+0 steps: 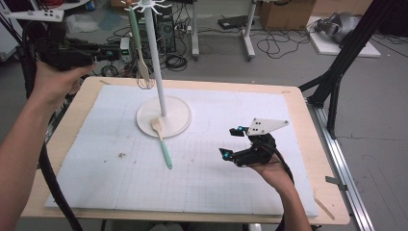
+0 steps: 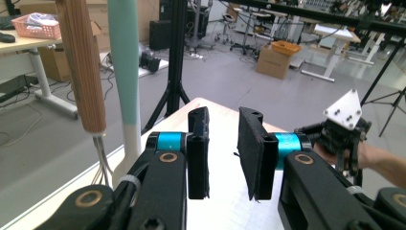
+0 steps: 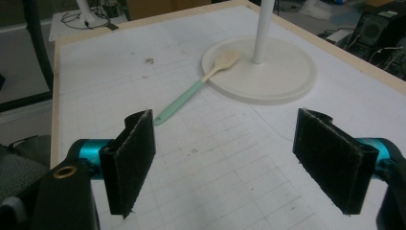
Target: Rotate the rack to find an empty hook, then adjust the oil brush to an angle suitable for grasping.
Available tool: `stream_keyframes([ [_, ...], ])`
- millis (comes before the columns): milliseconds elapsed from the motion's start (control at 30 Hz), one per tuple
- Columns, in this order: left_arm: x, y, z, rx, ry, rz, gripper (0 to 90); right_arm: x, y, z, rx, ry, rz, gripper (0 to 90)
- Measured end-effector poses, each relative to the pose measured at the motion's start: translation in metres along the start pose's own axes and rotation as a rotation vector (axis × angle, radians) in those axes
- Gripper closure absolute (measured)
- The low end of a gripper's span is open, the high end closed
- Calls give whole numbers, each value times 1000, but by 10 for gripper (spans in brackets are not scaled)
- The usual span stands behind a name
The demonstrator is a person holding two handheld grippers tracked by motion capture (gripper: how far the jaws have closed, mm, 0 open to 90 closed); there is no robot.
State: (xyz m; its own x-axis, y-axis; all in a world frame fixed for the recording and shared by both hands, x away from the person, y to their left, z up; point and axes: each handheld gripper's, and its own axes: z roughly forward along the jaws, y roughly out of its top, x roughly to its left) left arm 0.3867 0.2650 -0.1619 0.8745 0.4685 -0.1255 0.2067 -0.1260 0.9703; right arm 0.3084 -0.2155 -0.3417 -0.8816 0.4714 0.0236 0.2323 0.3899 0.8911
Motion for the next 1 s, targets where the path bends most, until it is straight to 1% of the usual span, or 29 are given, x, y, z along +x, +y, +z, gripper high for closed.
stream_keyframes([
  [100, -2, -8, -3, -7, -4, 2, 720, 0, -1, 1, 1, -2, -4, 213],
  [133, -4, -11, -3, -6, -1, 3, 709, 1, -2, 2, 5, 1, 6, 213],
  [167, -5, -15, -3, -3, -3, 4, 697, 0, -2, 2, 8, 2, 4, 213],
  [200, -5, -19, -4, 4, -3, 10, 692, 1, -4, 3, 14, 3, 13, 213],
  [267, -6, -28, -4, 14, 6, 13, 686, 0, -6, 4, 12, 2, 11, 213],
  [367, -8, -40, -5, 20, 13, 5, 668, 1, -9, 5, 21, 7, 18, 213],
  [433, -8, -48, -5, 14, -1, -7, 666, 0, -10, 5, 13, 6, 19, 212],
  [467, -9, -51, -5, 18, -6, -7, 666, 1, -10, 4, 12, 5, 27, 212],
  [533, -12, -55, -3, 26, -4, 0, 660, 0, -9, 4, 2, 9, 40, 212],
  [733, -17, -66, 1, 35, 2, 12, 637, 1, -9, 4, 1, 4, 39, 212],
  [833, -18, -74, 3, 36, -8, -1, 624, 2, -10, 4, 5, 3, 46, 212],
  [1000, -21, -88, 6, 48, 6, 5, 597, 2, -9, 6, 11, 3, 49, 211],
])
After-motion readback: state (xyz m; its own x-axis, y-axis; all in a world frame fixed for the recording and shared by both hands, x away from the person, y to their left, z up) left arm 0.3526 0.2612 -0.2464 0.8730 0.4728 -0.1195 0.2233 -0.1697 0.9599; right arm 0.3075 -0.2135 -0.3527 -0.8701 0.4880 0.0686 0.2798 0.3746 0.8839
